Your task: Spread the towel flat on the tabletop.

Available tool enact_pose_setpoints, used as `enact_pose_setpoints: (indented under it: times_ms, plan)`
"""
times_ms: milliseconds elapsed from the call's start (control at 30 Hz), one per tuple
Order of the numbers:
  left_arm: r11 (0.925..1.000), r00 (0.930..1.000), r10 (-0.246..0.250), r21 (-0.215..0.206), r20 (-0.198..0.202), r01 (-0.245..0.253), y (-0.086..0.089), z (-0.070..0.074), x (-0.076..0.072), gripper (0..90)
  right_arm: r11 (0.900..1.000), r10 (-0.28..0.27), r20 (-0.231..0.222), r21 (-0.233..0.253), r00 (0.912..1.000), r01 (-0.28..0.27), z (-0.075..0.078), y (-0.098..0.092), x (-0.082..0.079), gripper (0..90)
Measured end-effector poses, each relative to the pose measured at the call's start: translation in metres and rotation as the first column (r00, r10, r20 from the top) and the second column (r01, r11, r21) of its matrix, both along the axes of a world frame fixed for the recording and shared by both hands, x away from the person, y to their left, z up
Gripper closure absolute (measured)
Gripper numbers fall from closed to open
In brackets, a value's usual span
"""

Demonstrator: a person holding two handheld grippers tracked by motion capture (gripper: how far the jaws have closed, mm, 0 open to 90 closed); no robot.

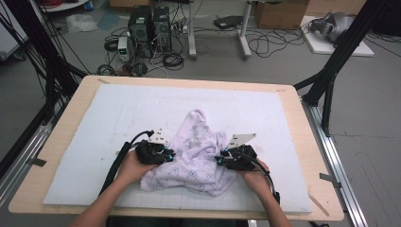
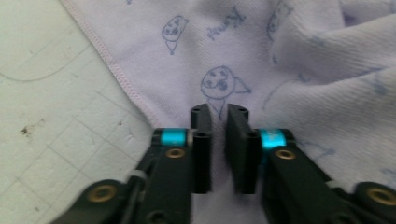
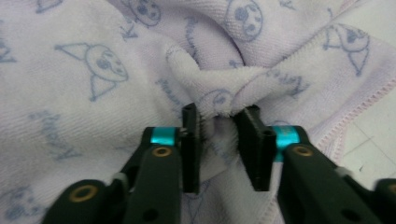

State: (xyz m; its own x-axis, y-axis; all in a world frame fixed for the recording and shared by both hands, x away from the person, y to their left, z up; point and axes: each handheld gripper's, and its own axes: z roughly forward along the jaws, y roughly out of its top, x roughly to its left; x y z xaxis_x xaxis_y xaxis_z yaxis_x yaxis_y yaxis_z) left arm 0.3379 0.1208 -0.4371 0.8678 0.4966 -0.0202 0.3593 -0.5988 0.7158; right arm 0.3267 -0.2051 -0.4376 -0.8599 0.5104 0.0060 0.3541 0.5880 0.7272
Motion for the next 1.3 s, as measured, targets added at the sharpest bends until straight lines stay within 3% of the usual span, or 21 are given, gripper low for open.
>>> enact_pose_setpoints:
  times_ms: [33, 233, 400, 433, 533, 633, 733, 767, 800, 933, 1033, 1067, 1133, 1167, 1200, 1233, 1267, 1300]
  plan:
    - [1.0000, 1.0000, -0.001, 0.000, 0.002, 0.001, 0.001, 0.001, 0.000, 85.6, 1.000, 0.004, -0.009, 0.007, 1.0000, -0.004, 0.002, -0.002, 0.001, 77.7]
    - [0.9991, 0.9990, 0.043, -0.008, 0.013, -0.043, 0.024, 0.011, -0.012, 86.7, 0.999, 0.003, 0.006, 0.032, 1.0000, -0.003, 0.016, -0.011, -0.006, 80.2]
    - [0.9965, 0.9965, 0.074, -0.042, 0.040, -0.072, 0.052, 0.018, -0.034, 86.9, 0.999, 0.029, 0.010, 0.036, 0.9995, -0.030, 0.022, -0.010, -0.016, 80.5]
    - [0.9959, 0.9957, 0.078, -0.050, 0.051, -0.075, 0.062, 0.020, -0.046, 87.0, 0.998, 0.046, 0.008, 0.034, 0.9989, -0.047, 0.023, -0.008, -0.024, 80.6]
    - [0.9957, 0.9958, 0.077, -0.054, 0.050, -0.074, 0.068, 0.020, -0.058, 87.0, 0.997, 0.064, -0.003, 0.032, 0.9980, -0.063, 0.021, -0.007, -0.033, 80.5]
    - [0.9963, 0.9973, 0.060, -0.065, 0.043, -0.057, 0.074, 0.018, -0.076, 86.9, 0.994, 0.113, -0.054, 0.016, 0.9922, -0.112, 0.013, -0.004, -0.050, 79.7]
    - [0.9965, 0.9979, 0.037, -0.077, 0.053, -0.033, 0.075, 0.021, -0.081, 85.4, 0.992, 0.129, -0.054, 0.011, 0.9901, -0.129, 0.015, -0.003, -0.055, 76.8]
    - [0.9961, 0.9976, 0.038, -0.082, 0.058, -0.033, 0.075, 0.025, -0.078, 74.3, 0.991, 0.130, -0.028, 0.024, 0.9911, -0.129, 0.027, -0.006, -0.057, 69.7]
    - [0.9952, 0.9976, 0.043, -0.090, 0.055, -0.038, 0.075, 0.027, -0.076, 74.3, 0.991, 0.130, -0.028, 0.024, 0.9911, -0.129, 0.027, -0.006, -0.057, 69.7]
    - [0.9909, 0.9938, 0.078, -0.116, 0.079, -0.069, 0.069, 0.038, -0.055, 58.2, 0.995, 0.074, 0.013, 0.068, 0.9972, -0.074, 0.047, -0.015, -0.044, 56.1]
    - [0.9896, 0.9936, 0.090, -0.119, 0.069, -0.081, 0.057, 0.038, -0.035, 53.6, 0.996, 0.036, 0.014, 0.078, 0.9992, -0.037, 0.045, -0.016, -0.022, 50.8]
    - [0.9903, 0.9938, 0.089, -0.113, 0.067, -0.081, 0.053, 0.037, -0.030, 53.6, 0.996, 0.036, 0.014, 0.078, 0.9992, -0.037, 0.045, -0.016, -0.022, 50.8]
    - [0.9925, 0.9939, 0.093, -0.085, 0.059, -0.088, 0.042, 0.031, -0.018, 53.7, 0.997, 0.029, -0.004, 0.070, 0.9996, -0.029, 0.036, -0.013, -0.013, 50.2]
    - [0.9951, 0.9950, 0.092, -0.041, 0.038, -0.091, 0.032, 0.020, -0.008, 54.0, 0.999, 0.028, -0.026, 0.032, 0.9993, -0.027, 0.026, -0.009, -0.008, 50.8]
    - [0.9951, 0.9950, 0.092, -0.041, 0.038, -0.091, 0.032, 0.020, -0.008, 55.3, 0.999, 0.028, -0.026, 0.032, 0.9993, -0.027, 0.026, -0.009, -0.008, 50.8]
    - [0.9962, 0.9962, 0.087, 0.001, 0.006, -0.087, 0.027, 0.013, -0.003, 58.1, 0.999, 0.044, -0.066, -0.007, 0.9969, -0.045, 0.017, -0.005, -0.006, 57.2]
    - [0.9955, 0.9961, 0.088, 0.035, -0.011, -0.088, 0.025, 0.008, -0.002, 58.1, 0.999, 0.044, -0.066, -0.007, 0.9969, -0.045, 0.017, -0.005, -0.006, 57.2]
    - [0.9963, 0.9972, 0.074, 0.045, -0.004, -0.074, 0.022, 0.003, -0.003, 65.4, 0.998, 0.059, -0.074, -0.029, 0.9955, -0.062, 0.009, -0.002, -0.010, 67.4]
